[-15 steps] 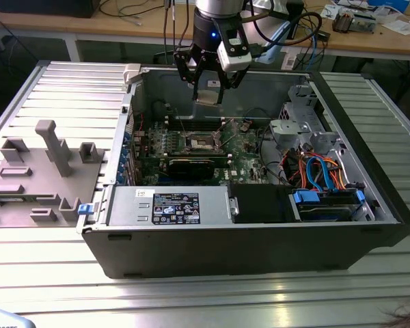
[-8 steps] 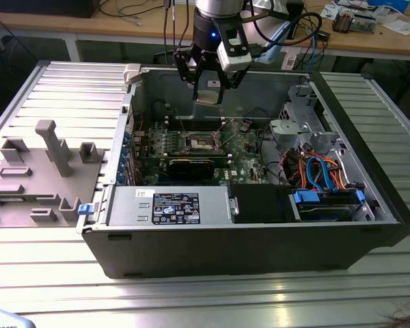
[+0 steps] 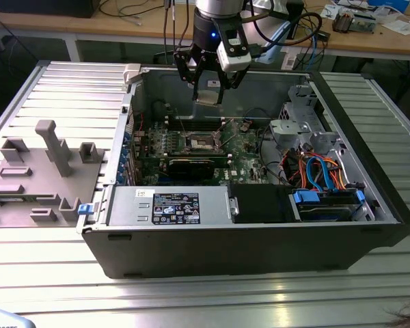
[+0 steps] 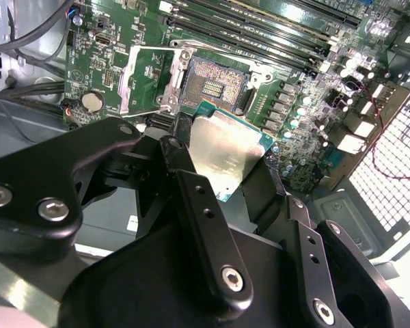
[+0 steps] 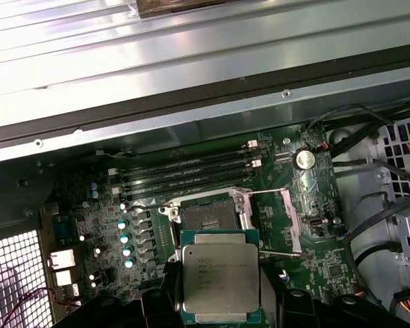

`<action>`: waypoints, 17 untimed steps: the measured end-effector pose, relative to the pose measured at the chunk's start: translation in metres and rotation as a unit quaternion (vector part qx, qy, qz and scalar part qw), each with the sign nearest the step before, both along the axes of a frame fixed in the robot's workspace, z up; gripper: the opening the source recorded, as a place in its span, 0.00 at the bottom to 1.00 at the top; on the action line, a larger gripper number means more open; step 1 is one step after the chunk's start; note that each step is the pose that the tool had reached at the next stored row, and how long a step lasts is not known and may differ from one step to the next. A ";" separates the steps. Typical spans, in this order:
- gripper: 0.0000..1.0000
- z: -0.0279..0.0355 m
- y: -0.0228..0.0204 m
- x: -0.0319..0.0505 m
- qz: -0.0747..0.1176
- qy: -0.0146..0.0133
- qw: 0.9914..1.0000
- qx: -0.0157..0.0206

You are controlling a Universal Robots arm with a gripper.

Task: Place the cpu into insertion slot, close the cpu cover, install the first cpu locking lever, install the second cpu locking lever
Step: 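Place the cpu into insertion slot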

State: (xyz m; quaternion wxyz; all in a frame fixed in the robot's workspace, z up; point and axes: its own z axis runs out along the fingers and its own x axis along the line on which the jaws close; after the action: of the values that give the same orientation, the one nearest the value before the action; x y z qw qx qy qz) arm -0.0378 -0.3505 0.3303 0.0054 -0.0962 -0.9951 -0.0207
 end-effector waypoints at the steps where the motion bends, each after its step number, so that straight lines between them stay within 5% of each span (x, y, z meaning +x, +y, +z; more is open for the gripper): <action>1: 0.55 0.0000 0.0000 0.0000 0.000 0.000 1.000 0.000; 17: 0.55 -0.0003 0.0000 0.0000 -0.005 0.000 1.000 0.000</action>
State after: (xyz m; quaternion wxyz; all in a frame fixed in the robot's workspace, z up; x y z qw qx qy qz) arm -0.0378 -0.3505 0.3300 0.0054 -0.1009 -0.9947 -0.0207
